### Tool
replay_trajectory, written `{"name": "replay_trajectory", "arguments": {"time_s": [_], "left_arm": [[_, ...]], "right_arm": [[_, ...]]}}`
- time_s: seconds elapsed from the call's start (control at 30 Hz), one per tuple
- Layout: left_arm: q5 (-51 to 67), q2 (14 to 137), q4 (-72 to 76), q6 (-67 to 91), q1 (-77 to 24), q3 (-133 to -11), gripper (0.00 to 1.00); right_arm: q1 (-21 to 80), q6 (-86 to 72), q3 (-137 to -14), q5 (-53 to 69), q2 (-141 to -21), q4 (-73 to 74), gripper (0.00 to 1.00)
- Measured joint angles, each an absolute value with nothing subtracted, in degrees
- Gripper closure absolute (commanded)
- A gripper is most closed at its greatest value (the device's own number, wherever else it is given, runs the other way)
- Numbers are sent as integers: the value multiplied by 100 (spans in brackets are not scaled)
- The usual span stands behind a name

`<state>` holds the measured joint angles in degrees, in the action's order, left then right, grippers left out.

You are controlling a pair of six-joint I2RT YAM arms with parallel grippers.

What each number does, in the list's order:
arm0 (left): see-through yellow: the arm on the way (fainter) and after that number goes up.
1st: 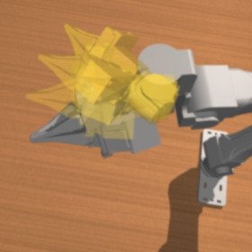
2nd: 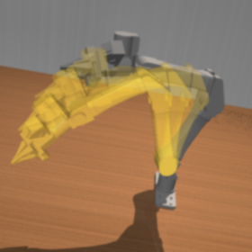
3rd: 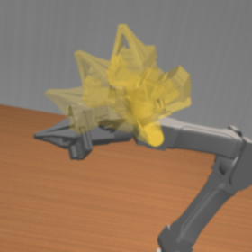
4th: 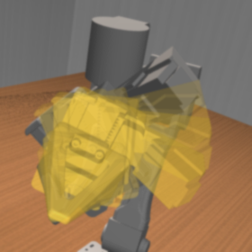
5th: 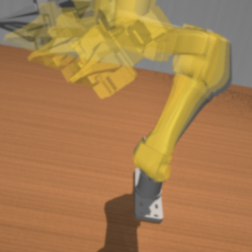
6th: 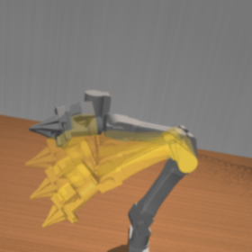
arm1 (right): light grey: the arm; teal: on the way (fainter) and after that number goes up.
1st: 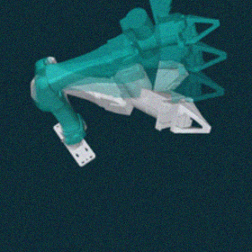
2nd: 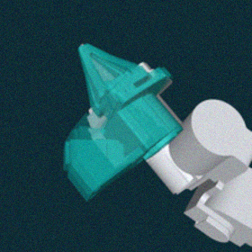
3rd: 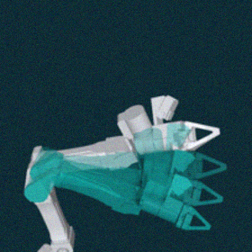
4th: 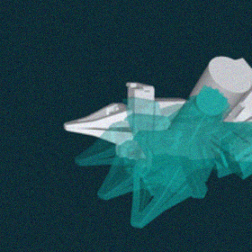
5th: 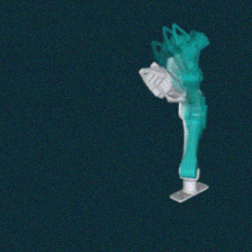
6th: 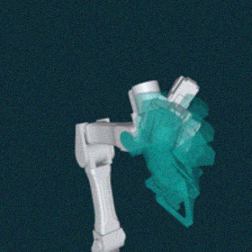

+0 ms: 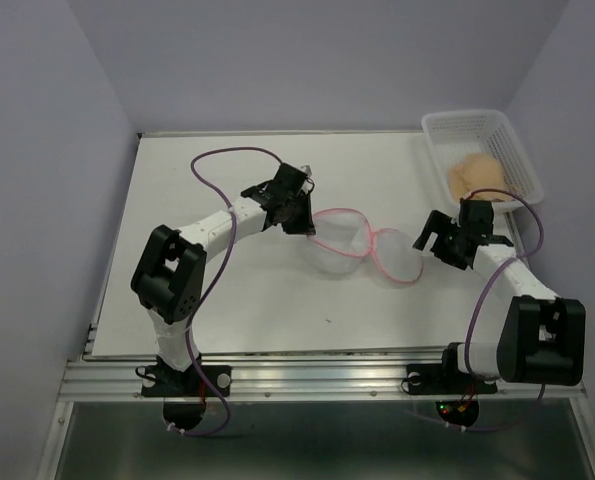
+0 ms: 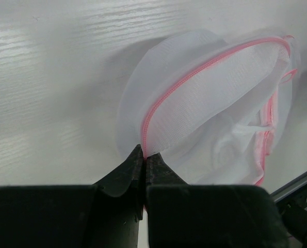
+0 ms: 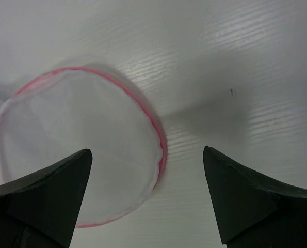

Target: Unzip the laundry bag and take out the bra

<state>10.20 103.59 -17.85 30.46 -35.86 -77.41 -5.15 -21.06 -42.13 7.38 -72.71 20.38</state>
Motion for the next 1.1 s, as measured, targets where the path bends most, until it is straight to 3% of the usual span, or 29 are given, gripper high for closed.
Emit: {"name": "replay_trajectory", "arguments": {"time_s": [0.1, 0.27, 0.3, 0.4, 0.5, 0.57, 0.77, 1.1], "left_arm": [[1022, 10355, -1765, 3048, -3586, -7741, 90], [1026, 10342, -1717, 3050, -3588, -7738, 90], [1024, 10333, -1706, 3050, -3588, -7738, 90], [1028, 10300, -1658, 3052, -3588, -7738, 90], [1031, 10265, -1612, 3052, -3588, -7738, 90], [1031, 10232, -1599, 3052, -3588, -7738, 90], [1052, 10121, -1551, 3048, -3590, -7738, 90], [1125, 10119, -1413, 3028, -3603, -7738, 90]], "right_arm": [[-397, -2014, -4215, 731, -7651, 1990, 17], [-27, -1872, -4281, 456, -8366, 1894, 40], [75, -1833, -4320, 373, -8427, 1865, 55], [395, -1782, -4394, -62, -8589, 1837, 83], [480, -1844, -4399, -401, -8619, 1835, 95], [502, -1938, -4381, -534, -8554, 1850, 99], [631, -2001, -4584, -731, -7773, 2305, 99], [1691, -1817, -6827, -1144, -7059, 3297, 99]]}}
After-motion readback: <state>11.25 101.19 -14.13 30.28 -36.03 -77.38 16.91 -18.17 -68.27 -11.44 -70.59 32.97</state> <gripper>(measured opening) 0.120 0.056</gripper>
